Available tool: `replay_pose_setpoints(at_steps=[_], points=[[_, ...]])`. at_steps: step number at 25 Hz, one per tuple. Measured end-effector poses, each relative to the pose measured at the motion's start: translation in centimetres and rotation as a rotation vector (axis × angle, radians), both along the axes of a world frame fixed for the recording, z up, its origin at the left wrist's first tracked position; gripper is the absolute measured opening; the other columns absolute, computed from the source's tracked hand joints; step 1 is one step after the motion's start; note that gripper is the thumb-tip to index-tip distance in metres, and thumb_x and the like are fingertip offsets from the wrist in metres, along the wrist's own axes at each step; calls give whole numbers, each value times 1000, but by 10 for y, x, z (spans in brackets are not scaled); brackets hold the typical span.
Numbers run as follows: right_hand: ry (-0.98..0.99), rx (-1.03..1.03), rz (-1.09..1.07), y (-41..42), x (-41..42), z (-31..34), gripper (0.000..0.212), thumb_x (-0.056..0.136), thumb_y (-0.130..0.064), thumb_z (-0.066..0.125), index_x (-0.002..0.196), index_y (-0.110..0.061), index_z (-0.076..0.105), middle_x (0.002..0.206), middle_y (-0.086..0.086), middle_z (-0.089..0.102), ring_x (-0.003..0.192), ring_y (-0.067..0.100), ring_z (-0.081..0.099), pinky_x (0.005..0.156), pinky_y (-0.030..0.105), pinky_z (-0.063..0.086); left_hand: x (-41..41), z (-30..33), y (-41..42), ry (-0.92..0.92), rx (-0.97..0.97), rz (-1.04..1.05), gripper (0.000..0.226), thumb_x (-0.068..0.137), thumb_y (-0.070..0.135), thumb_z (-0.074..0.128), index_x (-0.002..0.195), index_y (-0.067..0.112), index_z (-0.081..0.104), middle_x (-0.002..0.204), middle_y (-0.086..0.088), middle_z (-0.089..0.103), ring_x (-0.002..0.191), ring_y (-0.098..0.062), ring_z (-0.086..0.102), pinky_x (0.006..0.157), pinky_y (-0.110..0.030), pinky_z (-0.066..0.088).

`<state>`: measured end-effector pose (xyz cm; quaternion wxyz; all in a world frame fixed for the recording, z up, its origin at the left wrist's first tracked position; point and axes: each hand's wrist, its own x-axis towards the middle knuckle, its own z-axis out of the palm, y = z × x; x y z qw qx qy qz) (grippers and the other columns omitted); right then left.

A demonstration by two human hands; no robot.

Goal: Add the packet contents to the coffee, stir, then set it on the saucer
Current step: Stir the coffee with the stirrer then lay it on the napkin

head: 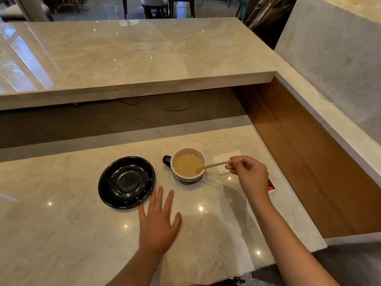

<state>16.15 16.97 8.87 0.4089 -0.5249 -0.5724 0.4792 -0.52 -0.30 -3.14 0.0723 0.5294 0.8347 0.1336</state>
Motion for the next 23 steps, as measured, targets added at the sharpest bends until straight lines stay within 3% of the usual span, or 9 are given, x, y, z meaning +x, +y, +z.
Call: replay_pose_setpoints(at_steps=[8,12,14,17,20,23], points=[[107,-38,-62,8,19,3,15,88,-3,52,87,-5,68,78,13,69,77,25,71,68,24,59,-1,-1,0,-3,-5,3,65,87,56,27,145,29,18,155,-4,11,140,-18,1,108,-56,6],[166,21,-15,18,35,4,16,88,-5,55,96,-2,68,85,13,71,80,20,71,70,19,58,1,1,0,-4,7,-6,64,87,53,29,145,28,20,154,-5,13,140,-18,1,109,-56,7],[53,158,30,23,44,0,17,87,-6,57,100,-4,68,90,10,72,83,14,70,74,17,56,1,2,-1,3,7,-7,64,87,53,28,145,28,20,154,-6,13,140,-18,1,109,-55,6],[-296,578,167,27,58,-18,17,85,-7,61,100,-5,69,95,7,72,87,9,67,79,15,52,1,3,-1,2,17,-10,64,87,52,29,144,27,22,154,-6,14,140,-18,1,108,-54,6],[-551,922,361,31,73,-45,20,85,-12,57,100,-6,69,95,11,74,87,18,70,75,29,59,1,3,-1,3,13,-9,64,86,52,30,144,27,22,154,-6,14,140,-19,2,108,-55,7],[-694,1088,472,35,84,-62,24,78,-7,68,102,-4,68,100,14,74,90,23,71,70,37,61,2,3,-1,11,-8,-5,64,86,53,27,145,28,20,155,-5,11,140,-17,-1,109,-54,6]])
